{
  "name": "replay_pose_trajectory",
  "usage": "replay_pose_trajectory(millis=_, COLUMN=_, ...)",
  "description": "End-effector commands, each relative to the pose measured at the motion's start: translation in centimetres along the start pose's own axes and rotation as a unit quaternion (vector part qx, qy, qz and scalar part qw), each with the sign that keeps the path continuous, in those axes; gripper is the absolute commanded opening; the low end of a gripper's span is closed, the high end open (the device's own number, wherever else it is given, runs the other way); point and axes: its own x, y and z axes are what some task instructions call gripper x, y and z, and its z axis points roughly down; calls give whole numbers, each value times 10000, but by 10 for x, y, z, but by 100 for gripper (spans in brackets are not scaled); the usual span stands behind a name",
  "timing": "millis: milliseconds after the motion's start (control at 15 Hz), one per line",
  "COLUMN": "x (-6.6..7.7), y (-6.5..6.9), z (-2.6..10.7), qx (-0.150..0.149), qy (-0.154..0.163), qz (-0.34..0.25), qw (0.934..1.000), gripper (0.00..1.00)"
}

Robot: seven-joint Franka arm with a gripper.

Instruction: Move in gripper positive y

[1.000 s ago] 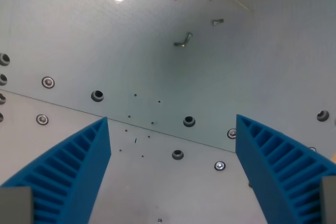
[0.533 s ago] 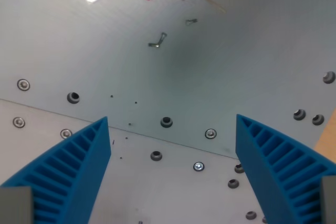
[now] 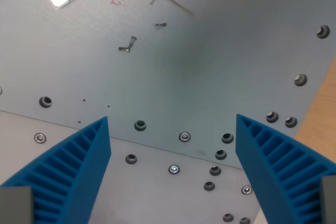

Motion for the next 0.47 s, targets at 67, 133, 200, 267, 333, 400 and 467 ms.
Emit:
replay_pose_trajectory(millis=67, x=3, y=17, z=-3, qx=61, qy=-26, qz=-98, qw=9999, gripper=100)
replay_pose_trajectory(millis=133, x=3, y=22, z=-3, qx=61, qy=-26, qz=-98, qw=9999, gripper=100)
replay_pose_trajectory(millis=200, x=4, y=27, z=-2, qx=61, qy=-26, qz=-98, qw=9999, gripper=100)
replay_pose_trajectory(millis=267, x=4, y=32, z=-2, qx=61, qy=-26, qz=-98, qw=9999, gripper=100)
replay_pose_trajectory(millis=333, x=4, y=37, z=-2, qx=61, qy=-26, qz=-98, qw=9999, gripper=100)
replay_pose_trajectory(millis=400, x=4, y=42, z=-2, qx=61, qy=-26, qz=-98, qw=9999, gripper=100)
replay_pose_trajectory(millis=467, x=4, y=47, z=-2, qx=61, qy=-26, qz=-98, qw=9999, gripper=100)
